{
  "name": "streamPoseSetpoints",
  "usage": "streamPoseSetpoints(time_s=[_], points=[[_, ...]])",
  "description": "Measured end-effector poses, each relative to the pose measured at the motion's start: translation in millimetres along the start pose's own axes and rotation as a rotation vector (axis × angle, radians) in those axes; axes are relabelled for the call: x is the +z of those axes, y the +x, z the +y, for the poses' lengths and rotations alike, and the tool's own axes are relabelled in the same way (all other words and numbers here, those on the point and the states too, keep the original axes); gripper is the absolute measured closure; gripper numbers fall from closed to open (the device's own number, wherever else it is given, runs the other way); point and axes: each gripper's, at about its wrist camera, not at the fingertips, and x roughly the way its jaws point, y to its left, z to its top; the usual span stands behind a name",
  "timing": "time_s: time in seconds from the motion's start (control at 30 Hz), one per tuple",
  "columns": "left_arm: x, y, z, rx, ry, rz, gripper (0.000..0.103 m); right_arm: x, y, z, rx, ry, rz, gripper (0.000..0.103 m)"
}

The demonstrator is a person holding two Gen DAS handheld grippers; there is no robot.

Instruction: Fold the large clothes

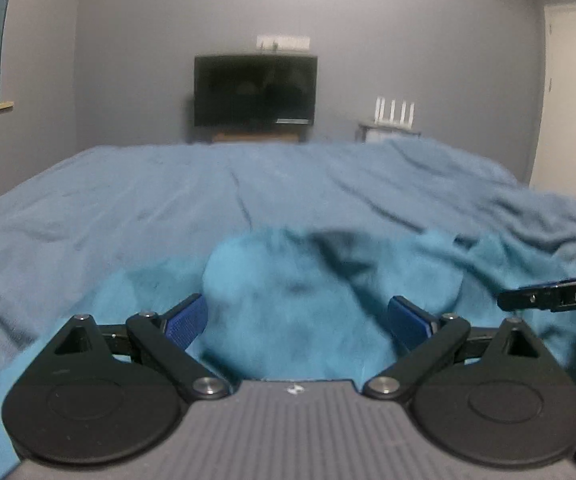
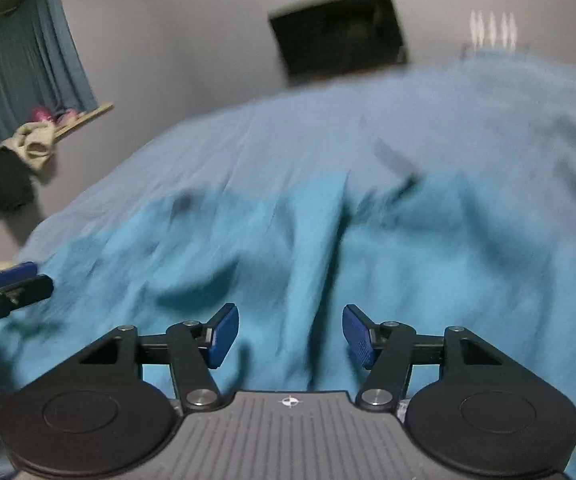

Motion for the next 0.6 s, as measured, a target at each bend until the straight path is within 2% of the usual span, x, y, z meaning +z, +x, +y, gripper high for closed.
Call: streamPoseSetpoints(time_s=[0.1,0.17,0.27,0.4,0.5,0.6], points=[[6.5,19.3,-12.9,-0.06,0.014,-0.013,0.005,16.7,-4.5,16.4,-0.016,-0.082,-0.103,0.042],[3.9,29.9,-20.0,-0.098,0.017,-0.01,0.005,23.9,2.2,31.1,-0.008,-0.152,-0.12,0.044],[-4.4,54.1,-31.2,-0.138,0.032,0.037,0.01,30.9,23.4,51.3,-0.002,-0.276,-0.145,0.051],[-28.7,80.9,-36.5,-0.136,0.093,0.153,0.018,28.9,71.0,60.3,-0.013,-0.372,-0.062,0.06],[-43.3,106.4,-32.2,-0.141,0.075,0.285,0.018,25.1,106.1,57.6,-0.042,-0.368,0.031,0.06],[-52.1,114.5,-35.9,-0.131,0.103,0.3,0.016,20.0,126.2,49.5,-0.051,-0.332,0.073,0.058]])
